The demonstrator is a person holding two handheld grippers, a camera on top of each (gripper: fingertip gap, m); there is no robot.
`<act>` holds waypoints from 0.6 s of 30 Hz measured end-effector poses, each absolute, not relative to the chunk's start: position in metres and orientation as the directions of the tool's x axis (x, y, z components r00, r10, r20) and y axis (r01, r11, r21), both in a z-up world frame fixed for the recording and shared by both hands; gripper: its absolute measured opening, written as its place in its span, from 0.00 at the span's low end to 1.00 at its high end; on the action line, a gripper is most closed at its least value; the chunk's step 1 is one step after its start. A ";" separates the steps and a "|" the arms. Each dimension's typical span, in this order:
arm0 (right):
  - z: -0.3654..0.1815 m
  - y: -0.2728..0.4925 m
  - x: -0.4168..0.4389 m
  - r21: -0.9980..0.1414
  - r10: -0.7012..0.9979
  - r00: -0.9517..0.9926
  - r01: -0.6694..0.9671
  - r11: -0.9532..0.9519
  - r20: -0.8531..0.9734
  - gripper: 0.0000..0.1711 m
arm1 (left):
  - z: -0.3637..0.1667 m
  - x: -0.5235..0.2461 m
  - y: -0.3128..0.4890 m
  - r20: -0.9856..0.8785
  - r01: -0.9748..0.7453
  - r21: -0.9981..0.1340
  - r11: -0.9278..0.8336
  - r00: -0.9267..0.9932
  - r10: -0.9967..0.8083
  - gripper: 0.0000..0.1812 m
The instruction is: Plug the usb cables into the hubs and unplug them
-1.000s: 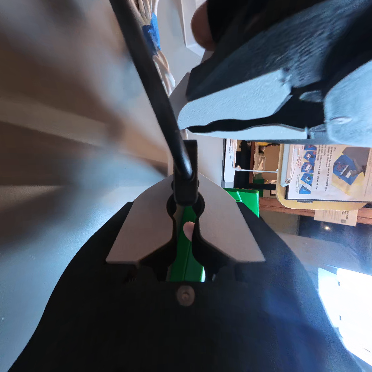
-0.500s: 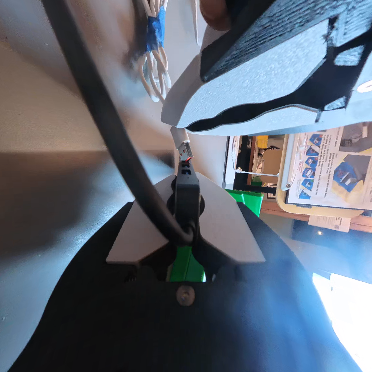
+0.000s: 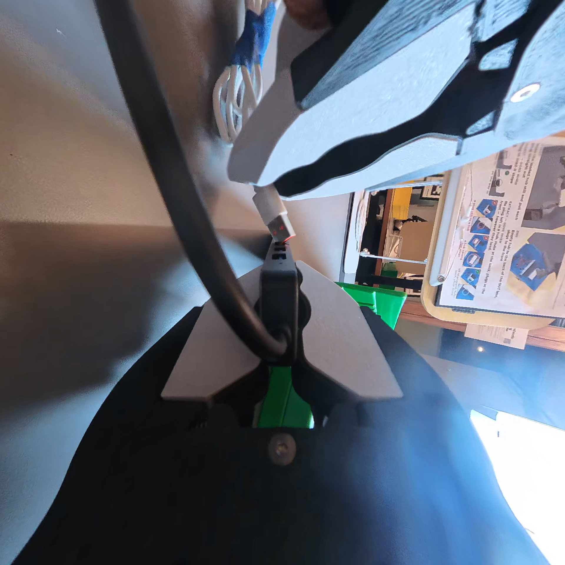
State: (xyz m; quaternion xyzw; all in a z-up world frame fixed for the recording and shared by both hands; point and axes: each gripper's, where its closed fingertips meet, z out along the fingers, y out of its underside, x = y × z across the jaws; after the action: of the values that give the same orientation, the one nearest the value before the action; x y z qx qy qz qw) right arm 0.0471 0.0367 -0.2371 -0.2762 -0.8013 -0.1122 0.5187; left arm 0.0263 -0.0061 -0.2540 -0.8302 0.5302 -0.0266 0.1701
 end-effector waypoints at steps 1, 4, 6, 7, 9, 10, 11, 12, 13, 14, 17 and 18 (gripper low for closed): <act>-0.237 0.037 0.047 -0.106 0.323 -0.310 0.555 0.825 0.894 0.06 | -0.254 0.028 -0.008 -0.085 -0.854 -0.350 -0.385 0.438 -0.895 0.11; -0.237 0.036 0.047 -0.102 0.312 -0.315 0.539 0.836 0.896 0.06 | -0.251 0.024 -0.007 0.025 -0.815 -0.428 -0.391 0.422 -0.906 0.19; -0.237 0.036 0.048 -0.103 0.310 -0.316 0.532 0.840 0.897 0.06 | -0.248 0.018 -0.006 0.110 -0.791 -0.443 -0.422 0.419 -0.901 0.20; -0.237 0.035 0.048 -0.108 0.312 -0.316 0.528 0.843 0.896 0.06 | -0.247 0.016 -0.005 0.149 -0.782 -0.447 -0.434 0.413 -0.898 0.20; -0.237 0.035 0.050 -0.125 0.324 -0.314 0.518 0.846 0.892 0.06 | -0.245 0.014 -0.007 0.217 -0.777 -0.451 -0.439 0.381 -0.899 0.20; -0.237 0.035 0.051 -0.128 0.326 -0.315 0.514 0.848 0.892 0.06 | -0.245 0.015 -0.009 0.256 -0.778 -0.445 -0.444 0.364 -0.895 0.19; -0.237 0.035 0.052 -0.133 0.329 -0.316 0.511 0.849 0.890 0.06 | -0.245 0.015 -0.010 0.284 -0.783 -0.434 -0.445 0.350 -0.893 0.19; -0.236 0.035 0.053 -0.140 0.334 -0.316 0.506 0.851 0.888 0.06 | -0.247 0.015 -0.010 0.289 -0.791 -0.427 -0.438 0.340 -0.895 0.17; -0.236 0.035 0.054 -0.147 0.340 -0.317 0.503 0.852 0.885 0.06 | -0.249 0.017 -0.010 0.296 -0.794 -0.428 -0.431 0.327 -0.897 0.15; -0.236 0.035 0.055 -0.152 0.345 -0.318 0.500 0.852 0.883 0.06 | -0.249 0.020 -0.011 0.321 -0.791 -0.434 -0.432 0.313 -0.894 0.13; -0.234 0.034 0.057 -0.166 0.352 -0.322 0.487 0.858 0.879 0.06 | -0.250 0.028 -0.014 0.377 -0.765 -0.459 -0.451 0.293 -0.879 0.08; -0.233 0.033 0.057 -0.174 0.358 -0.322 0.481 0.859 0.876 0.06 | -0.251 0.030 -0.016 0.397 -0.753 -0.468 -0.463 0.289 -0.871 0.06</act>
State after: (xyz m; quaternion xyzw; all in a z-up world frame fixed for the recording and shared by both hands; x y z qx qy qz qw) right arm 0.0573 0.0330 -0.2331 -0.2585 -0.8109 -0.0588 0.5216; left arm 0.0302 -0.0161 -0.2505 -0.7971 0.5094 -0.3100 0.0952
